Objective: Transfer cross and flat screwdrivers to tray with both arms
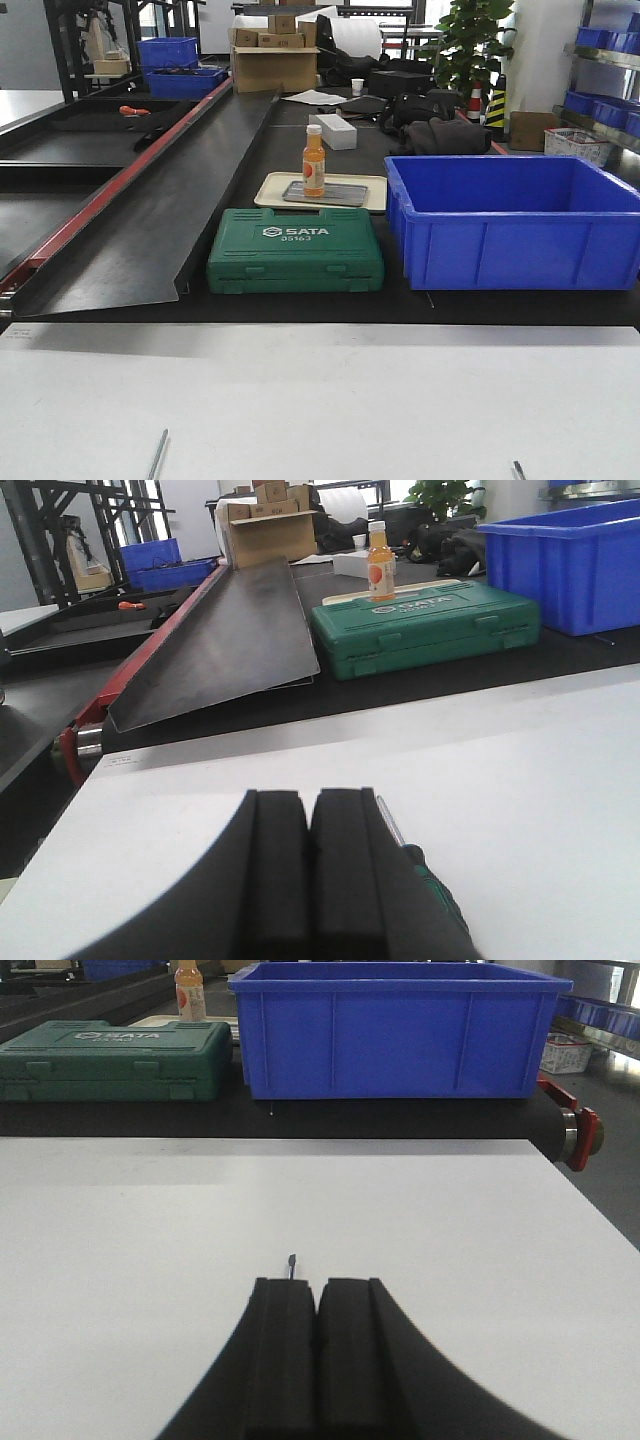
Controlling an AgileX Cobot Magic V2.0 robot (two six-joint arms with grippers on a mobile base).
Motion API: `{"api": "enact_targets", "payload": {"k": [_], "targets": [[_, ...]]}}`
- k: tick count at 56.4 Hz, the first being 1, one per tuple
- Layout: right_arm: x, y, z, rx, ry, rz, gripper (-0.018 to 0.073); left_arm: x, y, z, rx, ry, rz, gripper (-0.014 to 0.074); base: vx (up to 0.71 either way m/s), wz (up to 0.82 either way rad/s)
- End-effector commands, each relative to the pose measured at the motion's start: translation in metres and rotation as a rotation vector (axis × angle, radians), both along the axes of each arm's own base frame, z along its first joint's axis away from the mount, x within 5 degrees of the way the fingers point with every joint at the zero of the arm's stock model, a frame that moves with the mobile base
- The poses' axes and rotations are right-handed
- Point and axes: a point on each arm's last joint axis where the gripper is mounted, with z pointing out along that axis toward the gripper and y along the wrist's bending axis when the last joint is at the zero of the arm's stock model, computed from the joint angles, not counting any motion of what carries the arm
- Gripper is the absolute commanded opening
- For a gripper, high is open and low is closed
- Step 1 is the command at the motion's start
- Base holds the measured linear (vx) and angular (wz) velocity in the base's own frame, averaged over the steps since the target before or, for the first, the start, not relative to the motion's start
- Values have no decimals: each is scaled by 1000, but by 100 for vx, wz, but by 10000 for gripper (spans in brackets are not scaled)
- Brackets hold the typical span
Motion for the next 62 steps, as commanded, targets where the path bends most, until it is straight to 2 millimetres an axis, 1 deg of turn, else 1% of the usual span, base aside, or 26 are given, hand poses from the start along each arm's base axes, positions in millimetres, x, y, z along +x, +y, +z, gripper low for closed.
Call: {"api": "enact_targets", "payload": {"k": [1,25,34,38,40,52,57,60,62], "targets": [[1,1,5,-21,-79,10,-8,-2,1,16,-23,-115,13,3,0,0],[1,1,6,-22,-88,11,-8,-2,1,16,-23,-115,13,3,0,0],[1,2,11,-30,-146,22,-8,-2,1,16,-22,-115,13,3,0,0],[1,3,14,-30,-183,29,-8,-2,1,18,-22,-130,15,3,0,0],[1,3,16,-30,-205,34,-8,-3,2,21,-19,-165,19,3,0,0],[-5,8,42,-29,-495,89,-8,-7,5,39,-53,-358,42,3,0,0],[-8,9,54,-26,-559,96,-8,-11,6,52,-111,-431,47,3,0,0],[-11,9,68,-28,-576,90,-8,-13,7,62,-126,-455,46,3,0,0],[-11,8,78,-30,-571,84,-8,-16,7,75,-130,-482,45,3,0,0]]}}
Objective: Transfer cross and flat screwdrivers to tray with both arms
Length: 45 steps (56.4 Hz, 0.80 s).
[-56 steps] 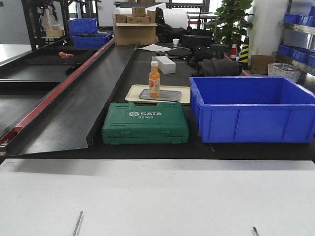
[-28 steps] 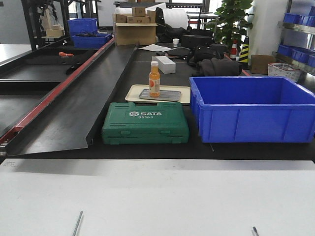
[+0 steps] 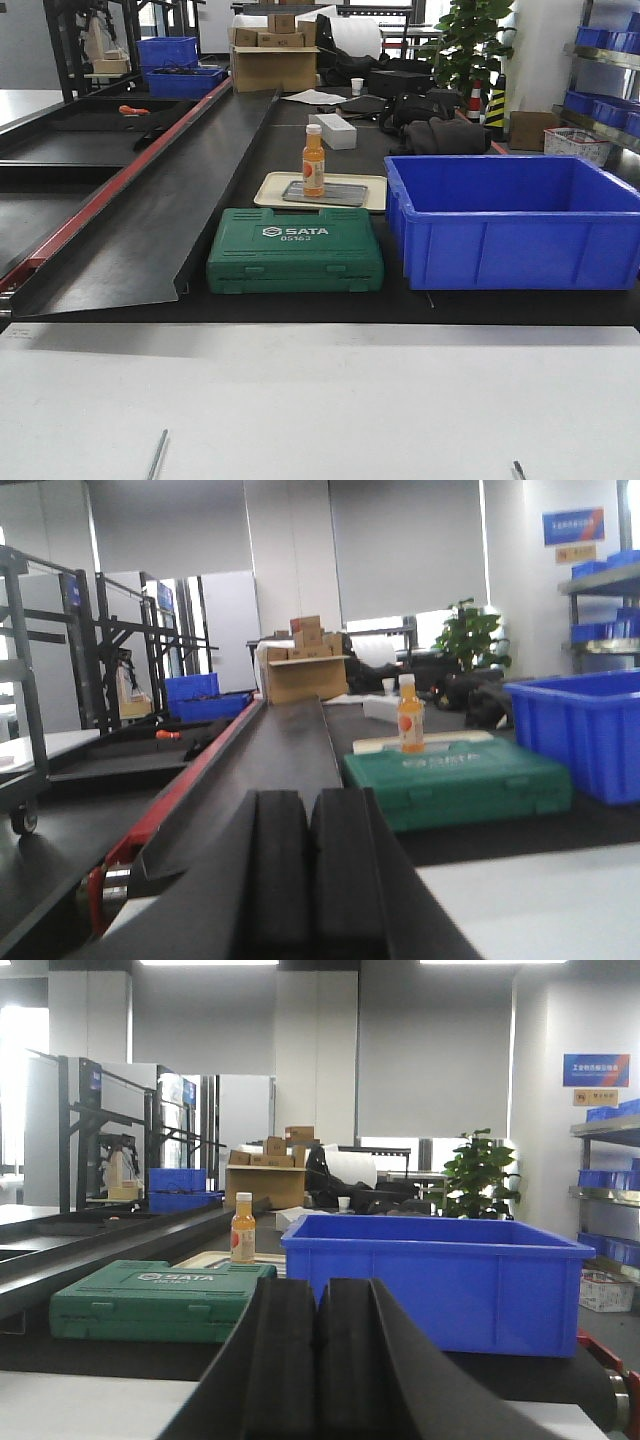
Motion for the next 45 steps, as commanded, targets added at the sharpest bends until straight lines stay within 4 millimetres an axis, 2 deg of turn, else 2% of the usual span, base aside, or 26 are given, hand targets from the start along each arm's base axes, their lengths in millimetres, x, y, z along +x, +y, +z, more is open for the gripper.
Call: {"api": "enact_targets", "payload": {"k": [1,6,9,14,20,25,30,37,45], "targets": [[-6,0,38,-18,-111,-5,-8,-11,3,43,-51,-191,13,3,0,0],[-1,-2,70,-40,-42,-34,-8,-8,3,75,-47,-207,14,3,0,0],[8,-2,91,-56,5,-49,-8,2,2,93,-45,-182,14,3,0,0],[28,-3,122,-63,60,-57,-8,25,-1,129,-39,-140,11,3,0,0],[62,-3,140,-66,130,-54,-8,63,-5,158,-30,-58,7,3,0,0],[90,-2,145,-67,171,-46,-8,92,-7,166,-25,-4,7,3,0,0],[113,-1,141,-69,189,-33,-8,112,-9,168,-25,34,7,3,0,0],[133,1,132,-61,203,-16,-8,126,-10,163,-27,62,9,3,0,0],[142,1,125,-59,239,-13,-3,135,-11,156,-19,105,8,13,0,0]]}}
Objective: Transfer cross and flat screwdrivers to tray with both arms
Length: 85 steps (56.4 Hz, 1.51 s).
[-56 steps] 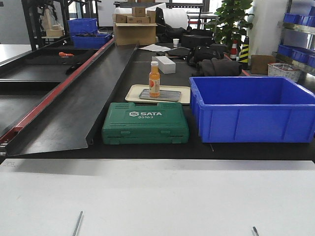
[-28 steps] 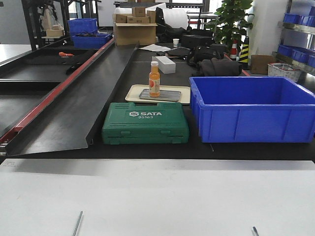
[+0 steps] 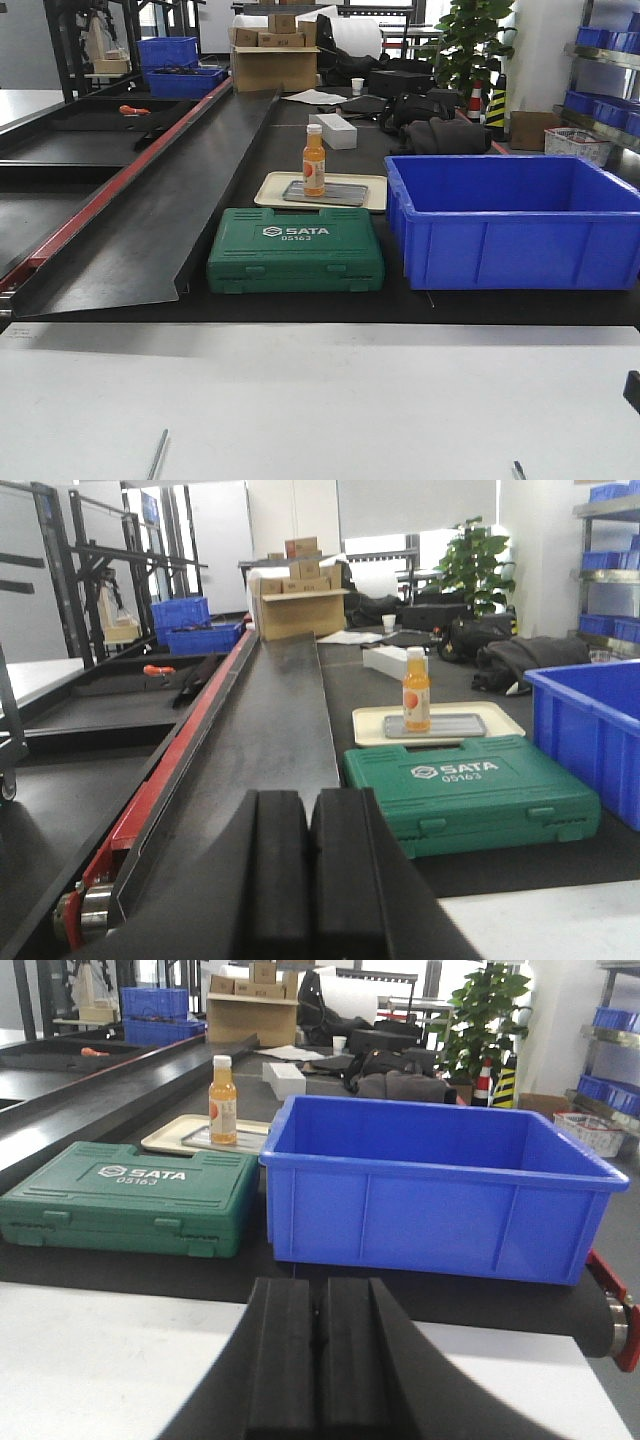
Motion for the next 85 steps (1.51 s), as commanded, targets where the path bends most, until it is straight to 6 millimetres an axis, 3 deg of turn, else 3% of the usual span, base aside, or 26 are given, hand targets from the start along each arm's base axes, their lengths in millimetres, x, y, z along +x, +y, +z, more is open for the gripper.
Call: {"api": "enact_targets", "payload": {"k": [1,14,31,41,53,58,68,78,85], "targets": [[3,1,19,-2,-119,14,-1,1,1,17,-17,-95,13,17,0,0],[4,1,17,-2,-106,12,85,3,1,14,-11,-66,9,150,0,0],[4,0,15,67,-82,6,414,4,0,9,-7,-4,-1,407,0,0],[5,0,14,81,-71,4,541,4,0,7,-8,13,-3,430,0,0],[10,1,15,85,-98,14,552,18,-2,-3,-9,51,-3,430,0,0],[19,-3,9,75,86,-35,547,23,-4,-7,-17,76,-9,430,0,0],[60,-12,-4,27,574,-146,547,32,-6,-21,-68,172,-19,430,0,0],[95,-9,-18,41,735,-139,547,41,-7,-32,-72,233,-19,430,0,0],[107,-4,-33,68,799,-88,547,41,-7,-33,-71,247,-20,430,0,0]]}}
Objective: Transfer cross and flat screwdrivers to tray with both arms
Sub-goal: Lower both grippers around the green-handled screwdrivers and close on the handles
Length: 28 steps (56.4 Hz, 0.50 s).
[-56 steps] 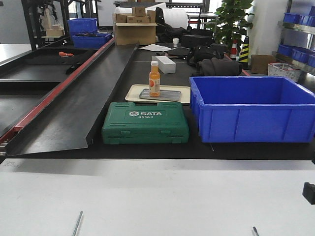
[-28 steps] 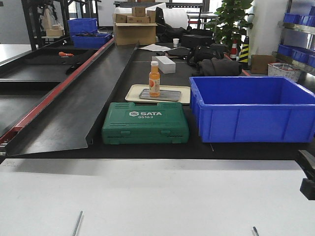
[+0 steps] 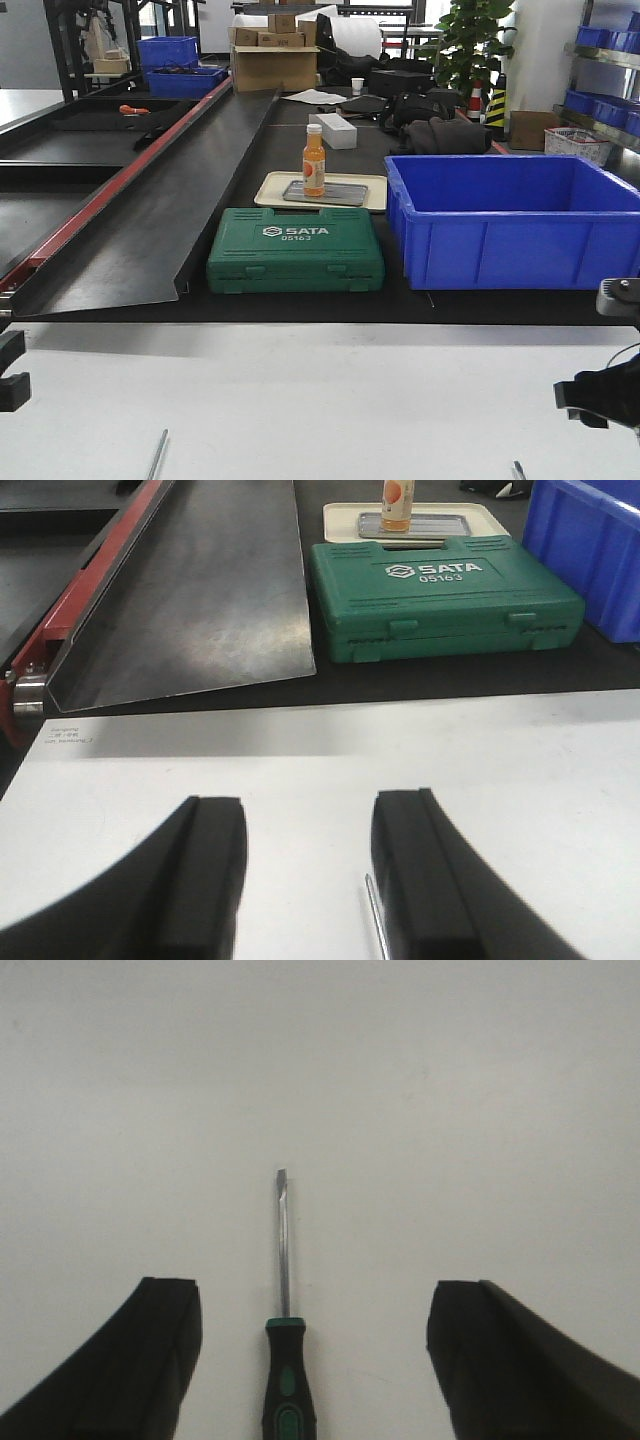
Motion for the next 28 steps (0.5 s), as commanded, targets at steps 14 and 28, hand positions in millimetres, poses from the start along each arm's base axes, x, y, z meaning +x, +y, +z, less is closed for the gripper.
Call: {"api": "enact_targets", "payload": {"k": [14,28], "targets": [[22,6,-21,51,74,62,547,0,-1,15,-19,-49,-1,430,0,0],[31,6,-56,54,233,56,524,-3,-2,7,-16,47,-14,430,0,0]]}}
